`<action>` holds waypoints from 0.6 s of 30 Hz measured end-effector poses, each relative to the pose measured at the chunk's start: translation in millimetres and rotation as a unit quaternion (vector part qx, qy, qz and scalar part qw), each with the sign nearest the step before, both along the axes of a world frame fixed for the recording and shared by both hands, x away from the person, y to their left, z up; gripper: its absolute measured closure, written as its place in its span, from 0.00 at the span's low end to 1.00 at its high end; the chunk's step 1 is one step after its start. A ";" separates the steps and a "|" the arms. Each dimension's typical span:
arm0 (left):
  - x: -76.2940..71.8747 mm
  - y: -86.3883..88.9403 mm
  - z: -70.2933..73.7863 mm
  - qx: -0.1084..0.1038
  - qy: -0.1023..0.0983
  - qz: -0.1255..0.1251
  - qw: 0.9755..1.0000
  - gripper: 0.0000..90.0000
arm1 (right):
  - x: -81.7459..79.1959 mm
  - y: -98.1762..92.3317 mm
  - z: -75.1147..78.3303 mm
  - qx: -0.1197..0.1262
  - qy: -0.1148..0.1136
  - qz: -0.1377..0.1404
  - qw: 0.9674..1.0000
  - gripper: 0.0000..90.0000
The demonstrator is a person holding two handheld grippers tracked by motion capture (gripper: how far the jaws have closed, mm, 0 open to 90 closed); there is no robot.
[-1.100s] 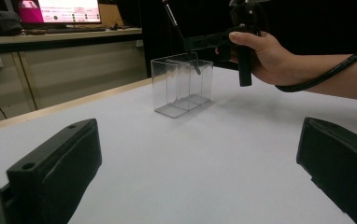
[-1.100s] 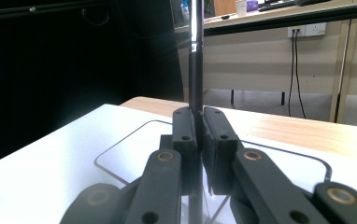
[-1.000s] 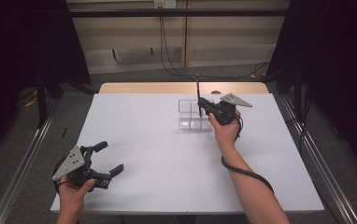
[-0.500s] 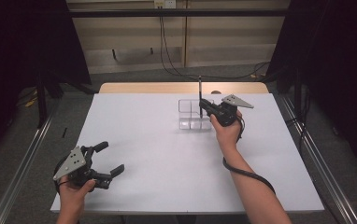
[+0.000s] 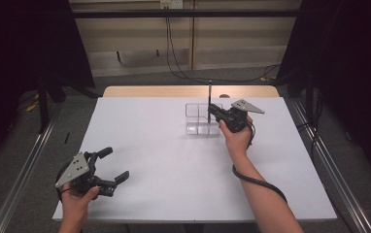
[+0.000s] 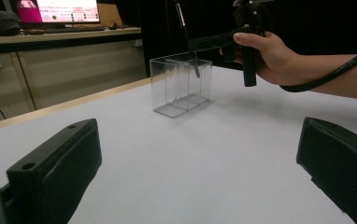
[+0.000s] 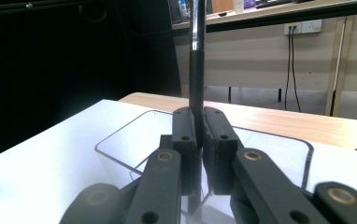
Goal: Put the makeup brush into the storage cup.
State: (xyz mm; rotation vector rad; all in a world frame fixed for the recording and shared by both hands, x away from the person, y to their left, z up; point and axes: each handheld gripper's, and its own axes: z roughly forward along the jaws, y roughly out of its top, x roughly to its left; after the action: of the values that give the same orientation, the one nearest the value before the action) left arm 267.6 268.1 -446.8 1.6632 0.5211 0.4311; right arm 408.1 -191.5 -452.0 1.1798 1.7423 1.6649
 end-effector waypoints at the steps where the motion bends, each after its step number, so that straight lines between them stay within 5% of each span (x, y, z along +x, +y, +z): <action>1: 0.1 0.1 0.0 0.000 0.000 -0.001 1.000 0.00 | -0.3 -0.2 -0.1 0.001 0.000 0.000 1.000 0.94; 18: 0.0 -0.2 -0.1 0.001 0.001 0.001 1.000 0.00 | -3.4 -1.4 -1.0 -0.005 -0.001 0.002 1.000 0.93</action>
State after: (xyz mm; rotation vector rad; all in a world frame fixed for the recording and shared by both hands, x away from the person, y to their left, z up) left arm 267.6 267.9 -446.9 1.6659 0.5252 0.4319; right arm 404.7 -193.0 -453.0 1.1705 1.7515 1.6569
